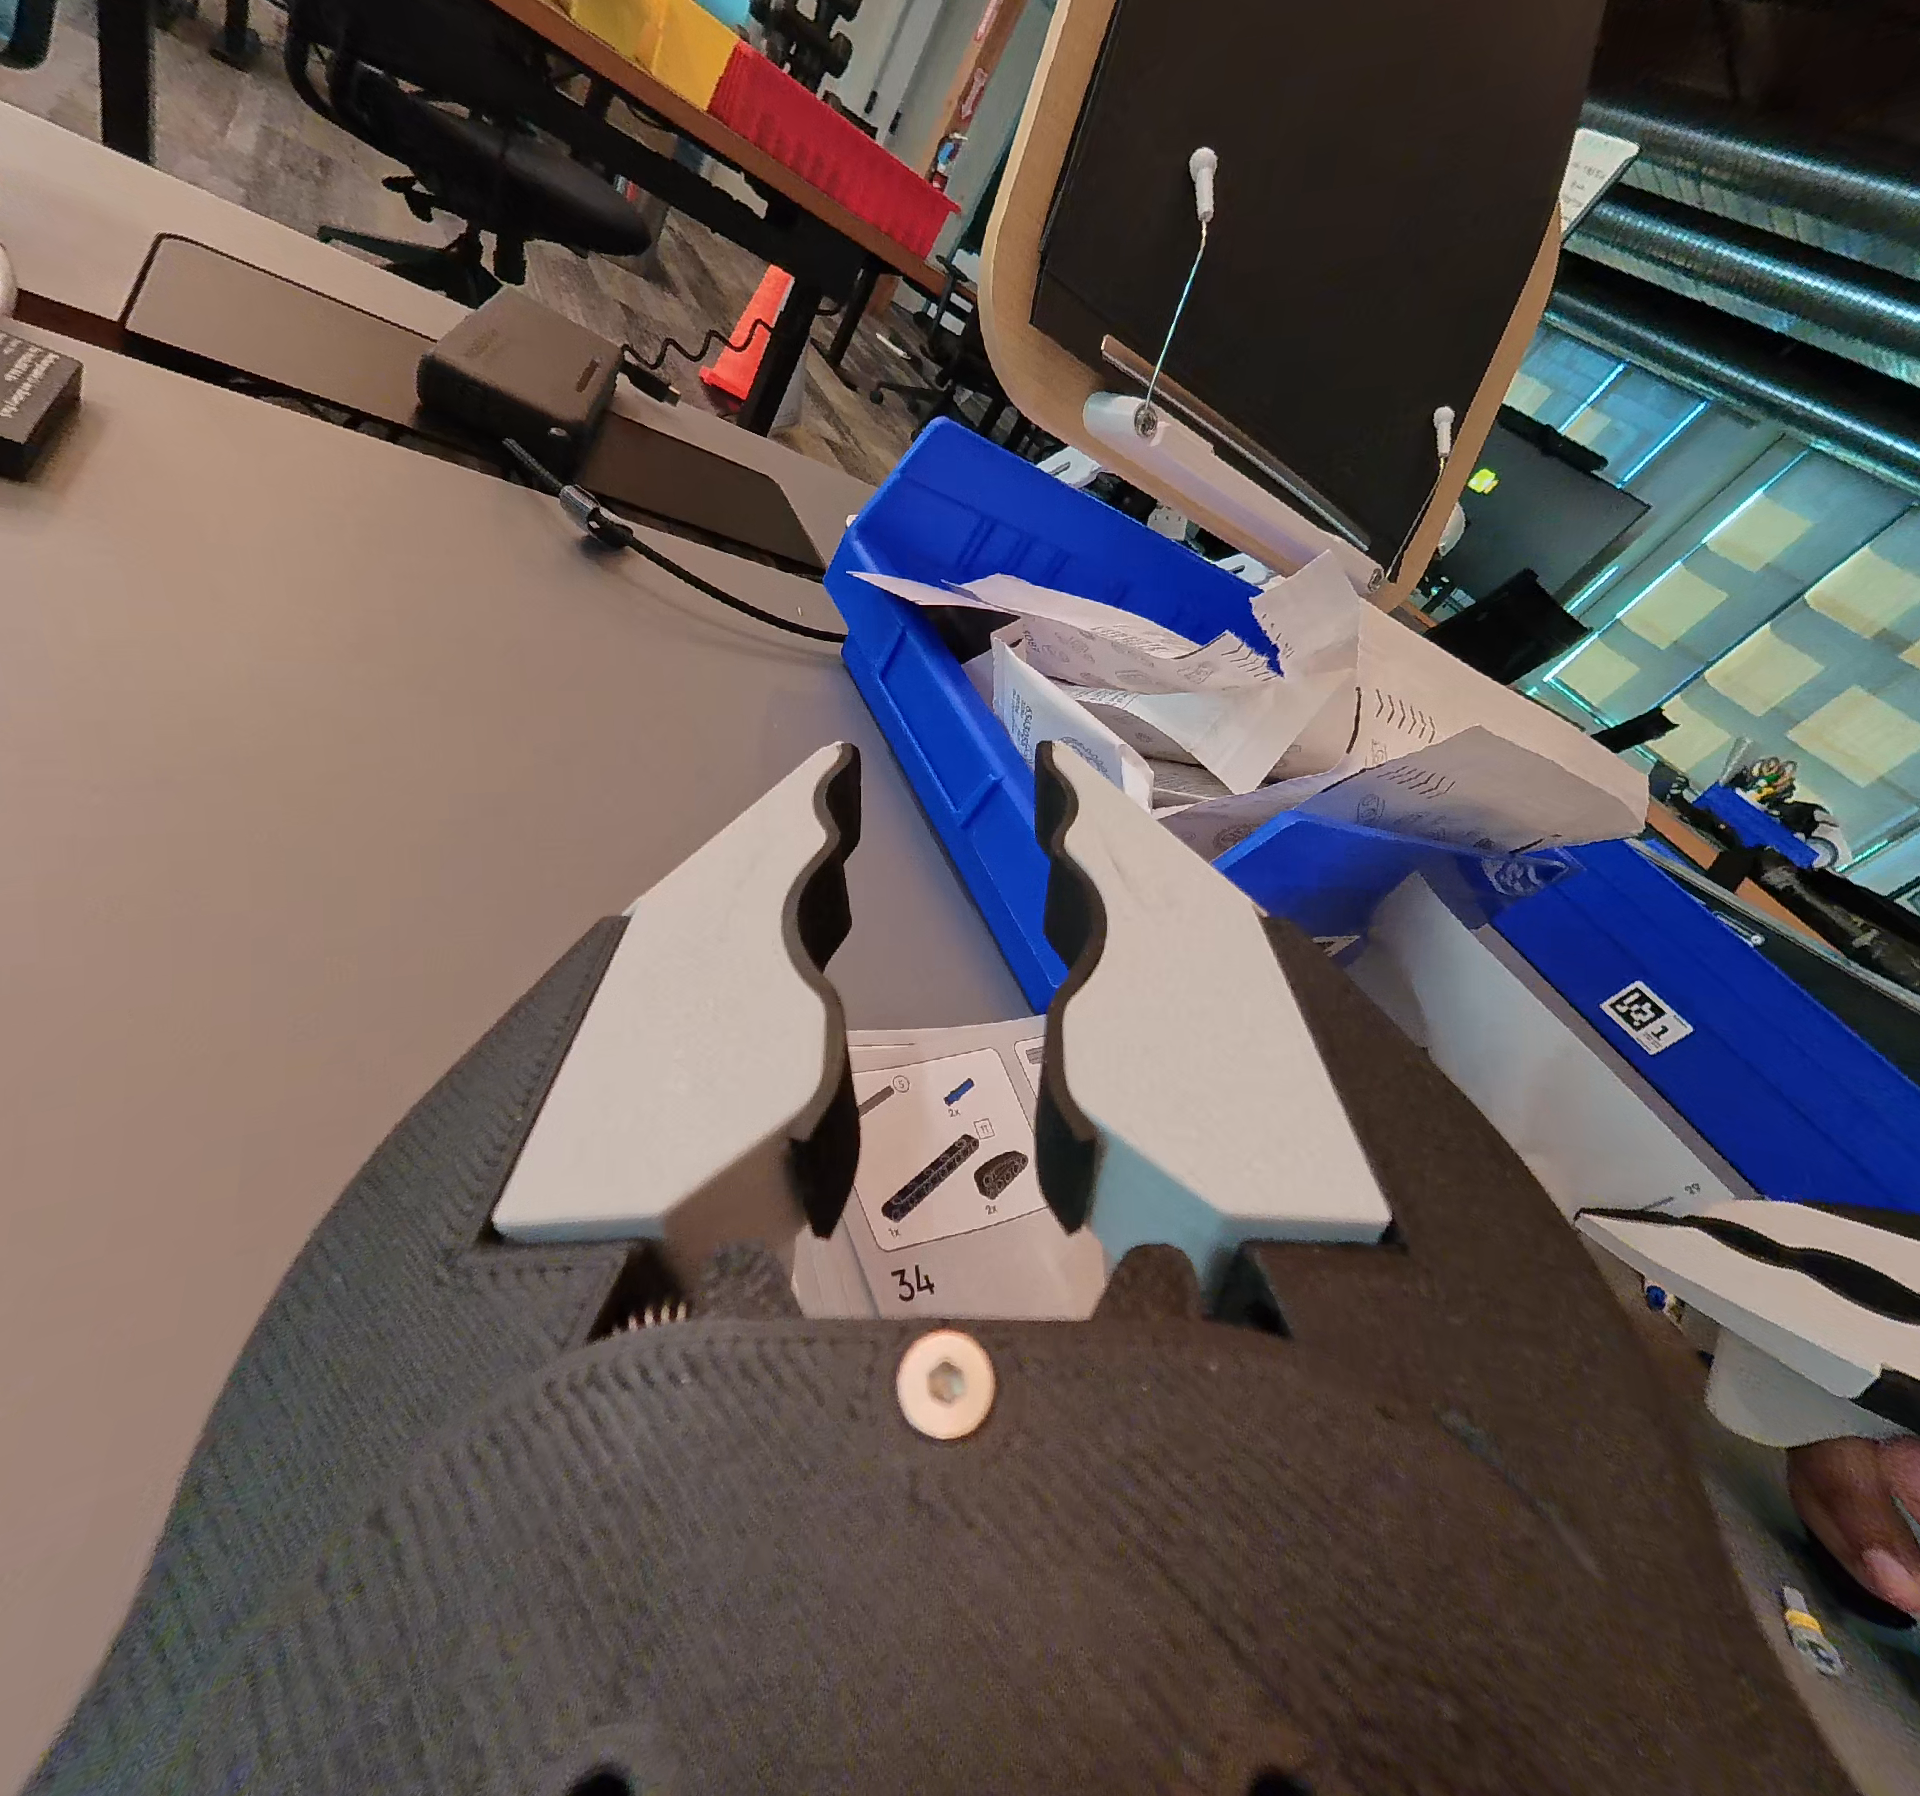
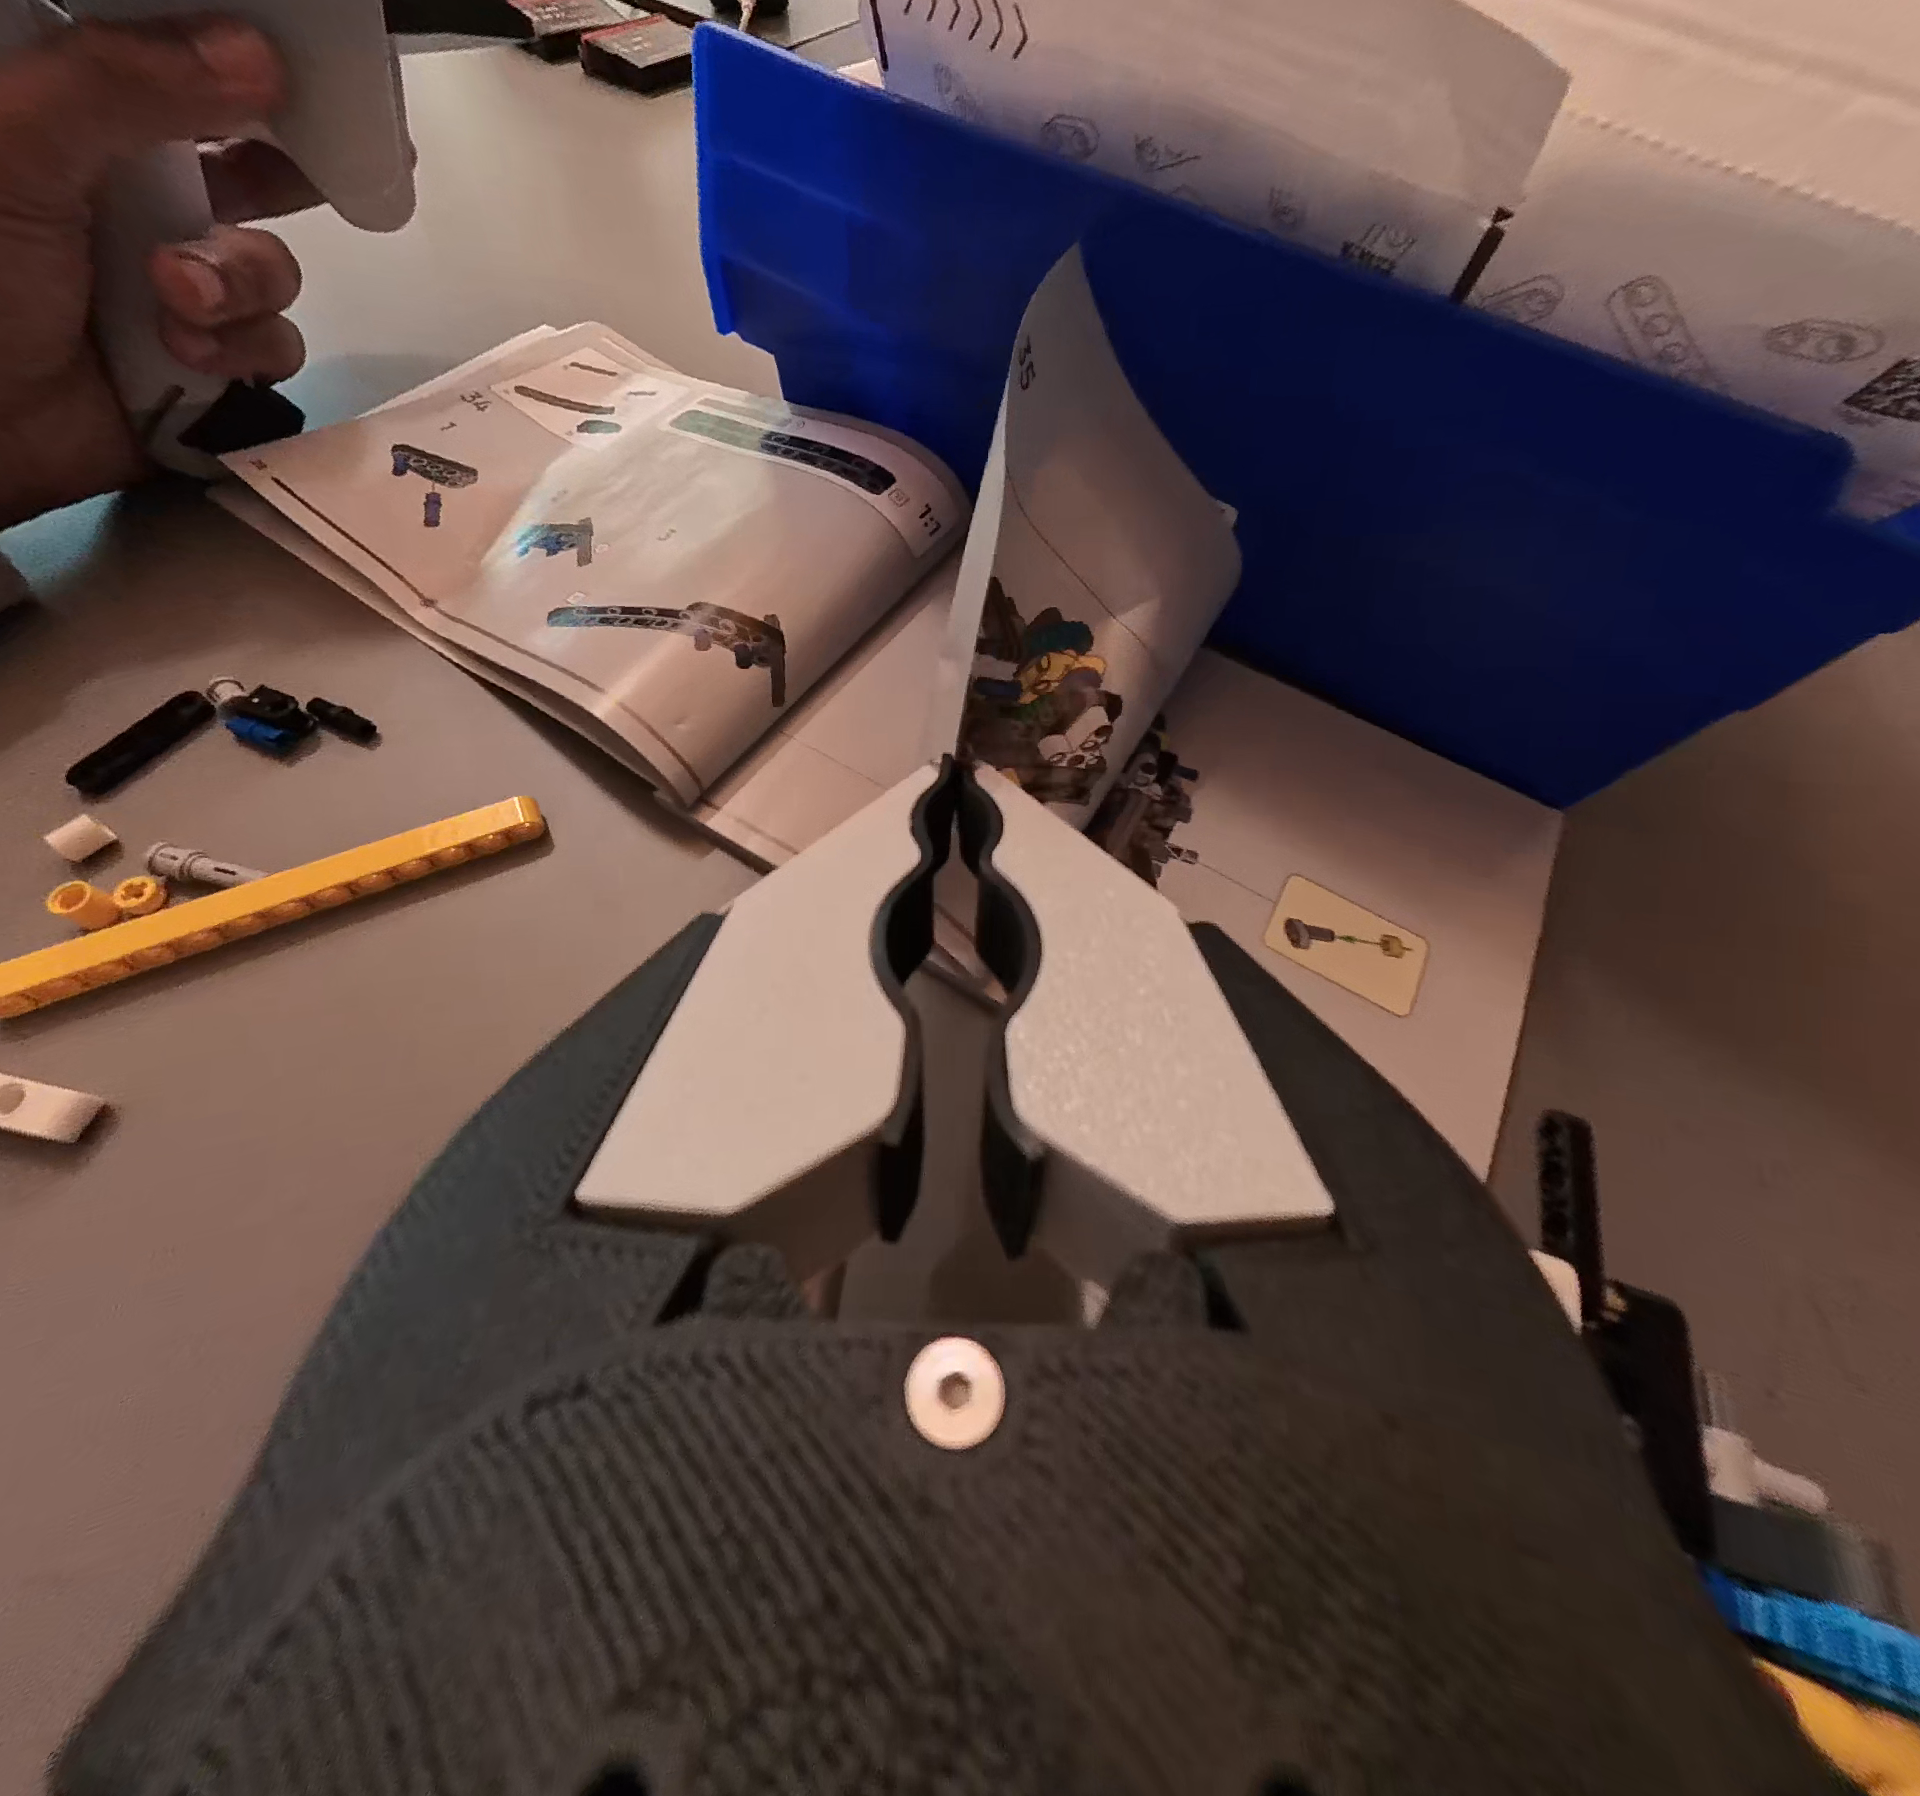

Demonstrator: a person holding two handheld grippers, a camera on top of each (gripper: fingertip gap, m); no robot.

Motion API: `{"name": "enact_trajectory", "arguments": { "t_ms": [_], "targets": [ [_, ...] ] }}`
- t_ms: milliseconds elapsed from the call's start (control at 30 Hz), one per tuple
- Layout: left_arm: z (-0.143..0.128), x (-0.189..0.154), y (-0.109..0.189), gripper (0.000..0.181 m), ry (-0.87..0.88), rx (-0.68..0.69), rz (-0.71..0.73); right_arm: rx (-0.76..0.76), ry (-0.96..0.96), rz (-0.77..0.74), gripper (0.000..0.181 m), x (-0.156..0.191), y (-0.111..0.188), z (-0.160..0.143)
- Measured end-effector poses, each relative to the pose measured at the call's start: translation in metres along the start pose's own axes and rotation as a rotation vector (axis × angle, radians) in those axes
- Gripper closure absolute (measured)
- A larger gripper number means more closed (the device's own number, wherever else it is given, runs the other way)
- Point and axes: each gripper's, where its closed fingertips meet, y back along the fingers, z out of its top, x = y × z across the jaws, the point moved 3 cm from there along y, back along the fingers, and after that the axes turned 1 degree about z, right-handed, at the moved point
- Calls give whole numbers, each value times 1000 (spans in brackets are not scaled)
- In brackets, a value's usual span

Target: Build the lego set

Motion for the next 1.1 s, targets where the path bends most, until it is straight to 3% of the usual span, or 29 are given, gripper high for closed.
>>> {"name": "enact_trajectory", "arguments": {
  "t_ms": [933,1000,1100],
  "targets": [
    [0,0,-1,149,2,2,-1,-3,68,95,181,16,0,0],
    [0,0,0,149,2,2,-1,-4,47,50,181,10,1,1],
    [0,0,0,149,5,-2,-2,-56,-134,-189,181,-30,14,1]
  ]
}}
